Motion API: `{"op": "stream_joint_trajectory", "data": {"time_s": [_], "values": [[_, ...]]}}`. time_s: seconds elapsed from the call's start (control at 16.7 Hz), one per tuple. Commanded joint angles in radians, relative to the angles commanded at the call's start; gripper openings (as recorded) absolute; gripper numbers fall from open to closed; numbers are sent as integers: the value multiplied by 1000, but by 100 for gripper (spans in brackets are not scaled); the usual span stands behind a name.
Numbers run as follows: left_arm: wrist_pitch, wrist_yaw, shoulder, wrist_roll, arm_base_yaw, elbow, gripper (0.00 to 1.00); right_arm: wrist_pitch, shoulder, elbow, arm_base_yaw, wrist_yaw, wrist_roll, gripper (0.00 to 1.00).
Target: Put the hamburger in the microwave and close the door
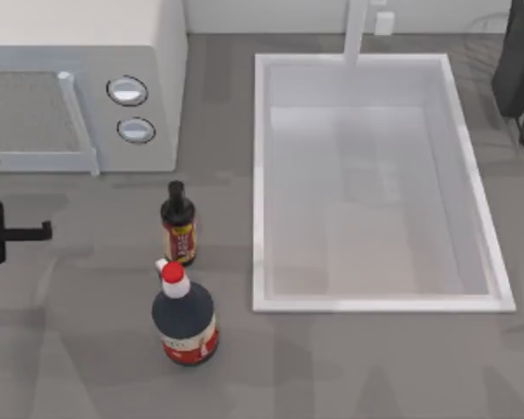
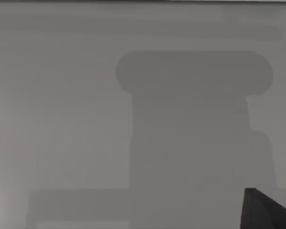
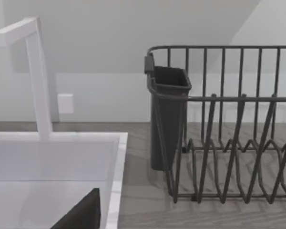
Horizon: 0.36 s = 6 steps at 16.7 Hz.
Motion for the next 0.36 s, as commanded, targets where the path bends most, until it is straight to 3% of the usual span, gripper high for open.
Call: {"op": "stream_joint_trajectory", "data": {"time_s": [0.36], "values": [[81, -11, 164, -9, -15, 110, 0, 0, 0, 0, 0, 0, 0, 100]]}}
